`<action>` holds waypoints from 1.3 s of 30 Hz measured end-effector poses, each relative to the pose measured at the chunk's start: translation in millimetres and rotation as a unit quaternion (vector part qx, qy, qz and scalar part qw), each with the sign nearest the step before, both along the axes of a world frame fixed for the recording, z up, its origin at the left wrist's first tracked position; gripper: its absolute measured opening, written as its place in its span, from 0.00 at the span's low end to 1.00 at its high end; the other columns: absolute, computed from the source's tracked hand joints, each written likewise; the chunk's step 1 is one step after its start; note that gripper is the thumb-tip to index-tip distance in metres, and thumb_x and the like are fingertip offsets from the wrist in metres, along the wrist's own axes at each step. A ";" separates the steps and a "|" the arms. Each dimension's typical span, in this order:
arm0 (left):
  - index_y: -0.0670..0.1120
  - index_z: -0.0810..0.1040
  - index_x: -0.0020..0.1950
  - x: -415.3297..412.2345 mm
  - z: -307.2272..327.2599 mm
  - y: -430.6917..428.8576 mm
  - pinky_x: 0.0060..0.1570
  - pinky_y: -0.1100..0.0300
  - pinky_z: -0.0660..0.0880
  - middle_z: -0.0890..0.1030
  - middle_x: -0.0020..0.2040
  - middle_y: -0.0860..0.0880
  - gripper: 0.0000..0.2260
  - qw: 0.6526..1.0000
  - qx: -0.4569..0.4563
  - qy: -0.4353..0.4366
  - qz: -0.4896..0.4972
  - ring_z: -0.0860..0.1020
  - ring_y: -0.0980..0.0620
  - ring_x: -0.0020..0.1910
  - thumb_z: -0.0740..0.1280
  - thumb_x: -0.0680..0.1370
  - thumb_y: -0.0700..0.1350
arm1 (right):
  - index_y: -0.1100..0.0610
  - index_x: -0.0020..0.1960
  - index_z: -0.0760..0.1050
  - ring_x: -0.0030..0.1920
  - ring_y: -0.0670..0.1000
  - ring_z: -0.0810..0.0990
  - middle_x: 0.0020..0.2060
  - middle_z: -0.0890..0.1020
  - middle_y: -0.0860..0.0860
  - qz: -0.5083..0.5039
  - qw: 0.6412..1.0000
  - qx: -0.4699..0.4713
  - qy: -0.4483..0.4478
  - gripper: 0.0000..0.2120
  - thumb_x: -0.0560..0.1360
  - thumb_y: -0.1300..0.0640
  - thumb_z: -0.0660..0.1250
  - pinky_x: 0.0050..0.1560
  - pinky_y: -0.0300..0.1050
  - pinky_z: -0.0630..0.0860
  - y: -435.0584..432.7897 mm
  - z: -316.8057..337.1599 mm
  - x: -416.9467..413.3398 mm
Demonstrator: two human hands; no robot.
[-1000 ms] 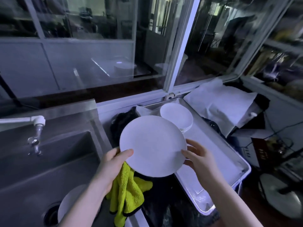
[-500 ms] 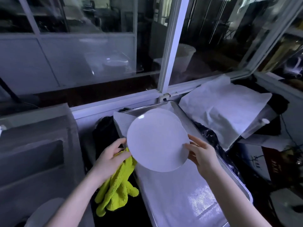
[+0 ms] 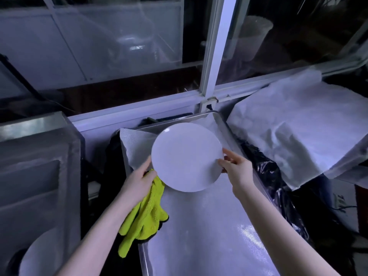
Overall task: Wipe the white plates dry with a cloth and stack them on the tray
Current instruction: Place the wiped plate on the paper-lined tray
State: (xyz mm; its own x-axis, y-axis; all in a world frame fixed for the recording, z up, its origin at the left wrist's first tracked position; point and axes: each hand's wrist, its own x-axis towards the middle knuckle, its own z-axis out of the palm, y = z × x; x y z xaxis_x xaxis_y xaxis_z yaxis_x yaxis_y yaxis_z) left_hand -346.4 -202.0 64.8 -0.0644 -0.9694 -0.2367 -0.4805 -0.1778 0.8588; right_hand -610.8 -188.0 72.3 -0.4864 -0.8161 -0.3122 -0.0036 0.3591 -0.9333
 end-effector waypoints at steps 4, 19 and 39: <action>0.68 0.66 0.72 -12.0 -9.6 -10.7 0.50 0.72 0.68 0.80 0.57 0.55 0.26 1.000 0.015 -0.020 -0.007 0.77 0.57 0.50 0.63 0.79 0.43 | 0.38 0.44 0.85 0.28 0.47 0.75 0.30 0.77 0.41 0.013 0.999 0.008 0.038 0.23 0.71 0.68 0.71 0.41 0.47 0.74 -13.9 -10.7 -8.6; 0.61 0.60 0.77 -17.0 -15.7 -12.5 0.65 0.57 0.66 0.75 0.68 0.52 0.28 0.995 0.060 -0.081 0.014 0.70 0.52 0.68 0.65 0.79 0.52 | 0.40 0.48 0.83 0.26 0.43 0.78 0.35 0.78 0.46 0.026 0.998 0.007 0.052 0.19 0.72 0.66 0.72 0.45 0.53 0.79 -19.4 -19.2 -17.1; 0.54 0.85 0.50 106.4 37.7 97.6 0.54 0.65 0.72 0.84 0.50 0.61 0.07 0.958 -0.023 0.178 0.226 0.79 0.62 0.53 0.67 0.79 0.47 | 0.47 0.52 0.84 0.41 0.47 0.78 0.43 0.83 0.49 0.329 0.941 -0.074 0.045 0.06 0.76 0.55 0.72 0.42 0.42 0.78 66.9 36.9 157.4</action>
